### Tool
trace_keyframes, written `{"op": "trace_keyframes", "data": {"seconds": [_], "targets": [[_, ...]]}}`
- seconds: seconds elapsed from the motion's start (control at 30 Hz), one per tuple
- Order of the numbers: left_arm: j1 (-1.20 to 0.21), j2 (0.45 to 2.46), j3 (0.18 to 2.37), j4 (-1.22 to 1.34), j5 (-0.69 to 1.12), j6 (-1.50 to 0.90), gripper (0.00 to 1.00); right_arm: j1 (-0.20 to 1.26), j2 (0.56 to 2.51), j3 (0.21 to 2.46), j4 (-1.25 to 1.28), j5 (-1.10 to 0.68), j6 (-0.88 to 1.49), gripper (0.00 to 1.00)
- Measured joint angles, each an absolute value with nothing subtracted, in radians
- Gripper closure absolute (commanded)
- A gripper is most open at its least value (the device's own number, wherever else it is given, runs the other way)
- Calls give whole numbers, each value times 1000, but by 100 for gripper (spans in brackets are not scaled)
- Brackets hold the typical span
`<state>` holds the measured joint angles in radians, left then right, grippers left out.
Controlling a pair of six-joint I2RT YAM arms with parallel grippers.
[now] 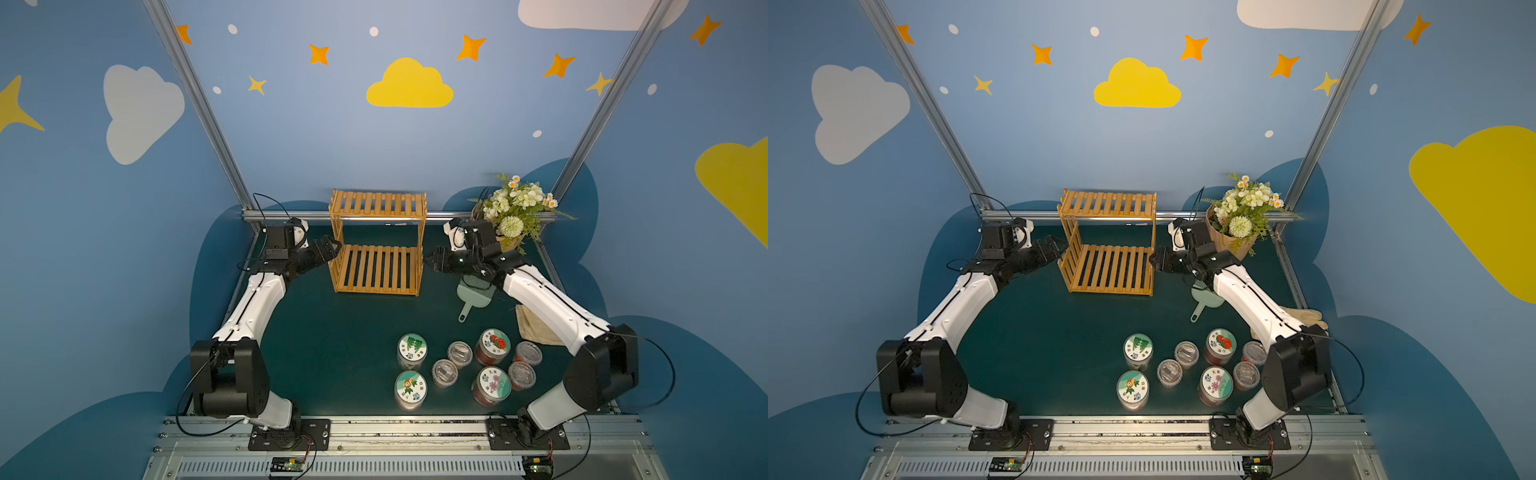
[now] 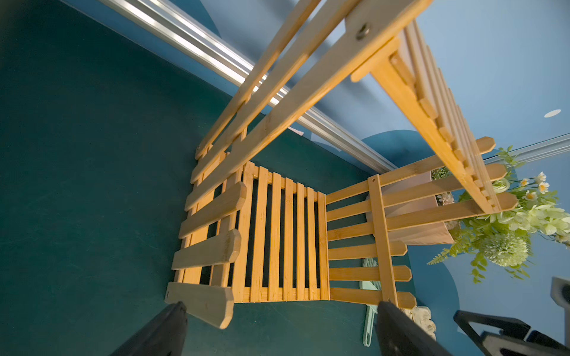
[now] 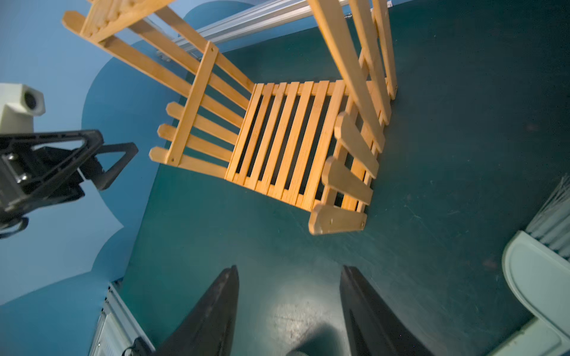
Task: Place the seed container on the shelf
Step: Move the shelf to the center of the board.
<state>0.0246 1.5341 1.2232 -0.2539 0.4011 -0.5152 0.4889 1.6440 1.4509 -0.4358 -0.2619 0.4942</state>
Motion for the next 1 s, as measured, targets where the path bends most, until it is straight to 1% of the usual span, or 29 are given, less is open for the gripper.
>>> {"op": "trace_keyframes", "data": {"seconds": [0.17,0.23,0.27,0.33,0.57,0.67,0.8,1.0], "targets": [[19,1608,1267,-280,403,-521,3,493,1844,1660,-535,-242,544,55],[19,1626,1277,-294,402,-521,4,493,1903,1723,-571,-235,550,62],[19,1633,1280,-299,402,-520,4,493,1932,1753,-589,-230,557,68],[19,1642,1282,-307,403,-519,5,493,1970,1788,-612,-223,559,76],[14,1649,1282,-341,455,-484,8,492,1987,1804,-655,-193,544,90],[2,1647,1281,-363,479,-456,9,493,1957,1763,-648,-176,521,92],[-26,1621,1258,-374,503,-431,9,489,1861,1652,-661,-148,487,92],[-94,1528,1187,-395,531,-416,9,456,1702,1477,-690,-136,439,89]]}}
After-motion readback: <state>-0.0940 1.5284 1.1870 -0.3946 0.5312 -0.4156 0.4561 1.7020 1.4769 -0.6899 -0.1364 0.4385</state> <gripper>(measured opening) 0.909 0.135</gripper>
